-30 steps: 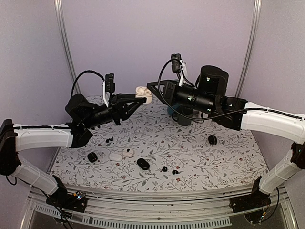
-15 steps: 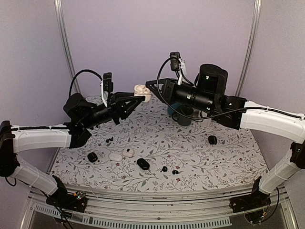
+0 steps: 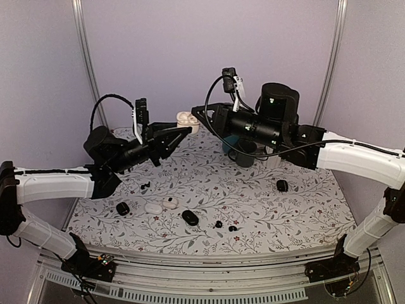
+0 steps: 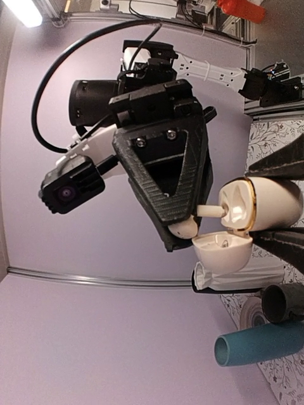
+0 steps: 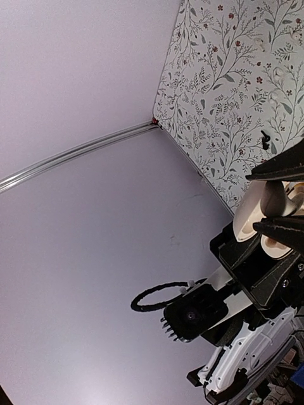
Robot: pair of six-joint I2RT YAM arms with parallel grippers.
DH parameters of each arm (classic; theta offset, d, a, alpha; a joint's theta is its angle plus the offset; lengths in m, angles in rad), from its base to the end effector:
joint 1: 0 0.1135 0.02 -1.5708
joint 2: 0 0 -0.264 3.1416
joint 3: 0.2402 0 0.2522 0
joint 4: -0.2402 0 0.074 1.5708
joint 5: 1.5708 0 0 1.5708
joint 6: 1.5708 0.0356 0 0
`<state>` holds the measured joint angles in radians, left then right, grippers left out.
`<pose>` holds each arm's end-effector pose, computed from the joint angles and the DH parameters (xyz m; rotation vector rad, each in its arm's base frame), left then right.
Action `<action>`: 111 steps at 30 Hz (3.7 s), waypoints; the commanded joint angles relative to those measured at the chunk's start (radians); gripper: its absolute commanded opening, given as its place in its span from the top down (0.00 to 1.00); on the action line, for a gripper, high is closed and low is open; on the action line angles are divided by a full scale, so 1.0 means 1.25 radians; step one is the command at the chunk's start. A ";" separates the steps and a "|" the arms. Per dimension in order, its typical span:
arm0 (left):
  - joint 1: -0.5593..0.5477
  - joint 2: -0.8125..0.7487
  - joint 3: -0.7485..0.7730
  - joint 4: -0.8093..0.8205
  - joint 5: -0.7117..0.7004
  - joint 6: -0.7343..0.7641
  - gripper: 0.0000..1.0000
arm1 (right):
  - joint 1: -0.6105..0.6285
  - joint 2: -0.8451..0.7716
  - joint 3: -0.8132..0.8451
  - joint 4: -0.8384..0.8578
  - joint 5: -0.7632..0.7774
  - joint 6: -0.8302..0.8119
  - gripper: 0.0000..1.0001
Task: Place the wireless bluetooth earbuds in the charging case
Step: Insert the right earbud into the right side groove of the charging case, then adjust the right earbud in the right side groove of the charging case.
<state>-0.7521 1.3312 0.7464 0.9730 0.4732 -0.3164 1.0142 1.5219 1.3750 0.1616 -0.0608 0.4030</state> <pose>0.2025 -0.2117 0.3248 0.7039 1.1162 -1.1996 0.1924 0.3134 0.4023 -0.5540 1.5839 1.1464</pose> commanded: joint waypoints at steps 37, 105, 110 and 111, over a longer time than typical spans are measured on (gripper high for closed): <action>-0.028 -0.046 -0.013 0.090 -0.068 0.091 1.00 | 0.055 0.057 0.047 -0.110 -0.026 -0.056 0.76; -0.016 -0.054 -0.014 0.000 0.009 0.056 1.00 | -0.052 -0.069 -0.008 -0.065 -0.296 0.000 0.63; -0.015 -0.054 -0.012 -0.002 0.012 0.054 1.00 | -0.051 -0.065 -0.001 -0.066 -0.297 -0.003 0.63; -0.015 -0.053 -0.011 -0.003 0.015 0.054 1.00 | -0.051 -0.062 0.001 -0.069 -0.298 -0.004 0.63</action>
<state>-0.7738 1.2827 0.7040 0.9676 0.4725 -0.2382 0.9543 1.4284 1.3373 0.0612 -0.4187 0.3973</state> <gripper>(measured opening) 0.214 0.367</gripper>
